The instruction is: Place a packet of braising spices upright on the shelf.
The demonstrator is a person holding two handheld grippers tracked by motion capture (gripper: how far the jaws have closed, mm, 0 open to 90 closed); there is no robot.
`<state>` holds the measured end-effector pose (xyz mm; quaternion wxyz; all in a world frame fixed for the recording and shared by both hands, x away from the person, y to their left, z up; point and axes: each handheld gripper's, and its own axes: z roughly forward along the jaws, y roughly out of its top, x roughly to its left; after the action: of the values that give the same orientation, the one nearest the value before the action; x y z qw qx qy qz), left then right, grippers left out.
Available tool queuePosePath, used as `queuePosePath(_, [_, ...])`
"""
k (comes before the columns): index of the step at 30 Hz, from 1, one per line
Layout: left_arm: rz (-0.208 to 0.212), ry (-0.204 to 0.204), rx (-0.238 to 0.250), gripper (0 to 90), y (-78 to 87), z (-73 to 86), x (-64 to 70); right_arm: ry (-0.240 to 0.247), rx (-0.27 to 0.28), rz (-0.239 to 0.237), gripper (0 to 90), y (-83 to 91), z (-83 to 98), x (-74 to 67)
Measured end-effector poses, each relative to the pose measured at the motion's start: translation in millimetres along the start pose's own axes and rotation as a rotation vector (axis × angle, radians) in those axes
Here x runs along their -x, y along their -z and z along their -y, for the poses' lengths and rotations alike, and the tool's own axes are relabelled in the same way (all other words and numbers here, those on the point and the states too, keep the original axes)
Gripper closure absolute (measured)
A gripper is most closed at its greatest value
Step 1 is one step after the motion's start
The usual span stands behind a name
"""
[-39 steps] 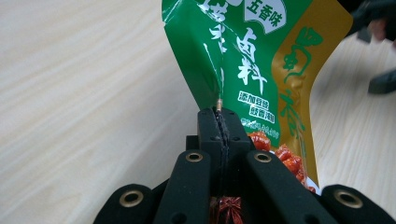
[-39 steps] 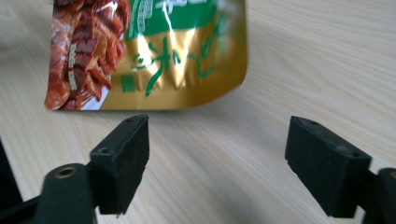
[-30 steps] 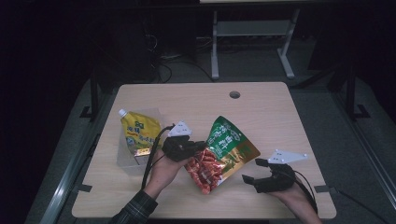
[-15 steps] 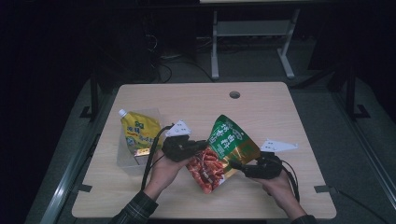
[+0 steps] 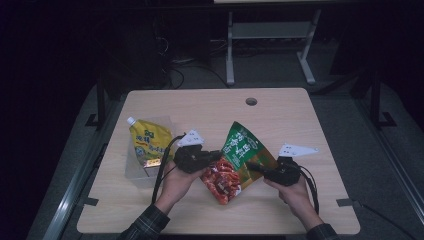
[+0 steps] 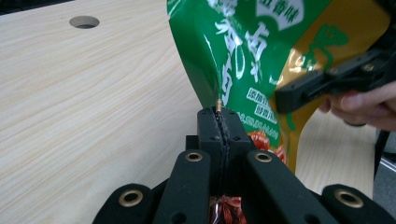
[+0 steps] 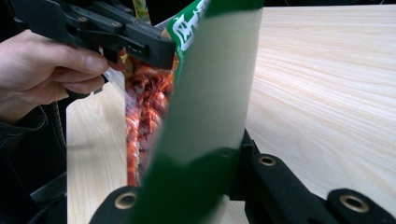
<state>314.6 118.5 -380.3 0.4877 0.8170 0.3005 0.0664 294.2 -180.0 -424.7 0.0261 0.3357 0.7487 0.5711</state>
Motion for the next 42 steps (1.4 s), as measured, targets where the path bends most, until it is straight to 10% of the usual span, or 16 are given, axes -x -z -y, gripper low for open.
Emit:
queuePosePath(16, [-0.054,0.01,-0.045,79.2,-4.4,9.2,0.3,0.078,-0.08,-0.007,89.6,14.7,-26.9,1.3])
queuePosePath(42, [0.094,-0.115,-0.199,25.7,1.9,51.4,18.1,0.107,-0.087,0.033,89.7,8.4,-62.6,0.7])
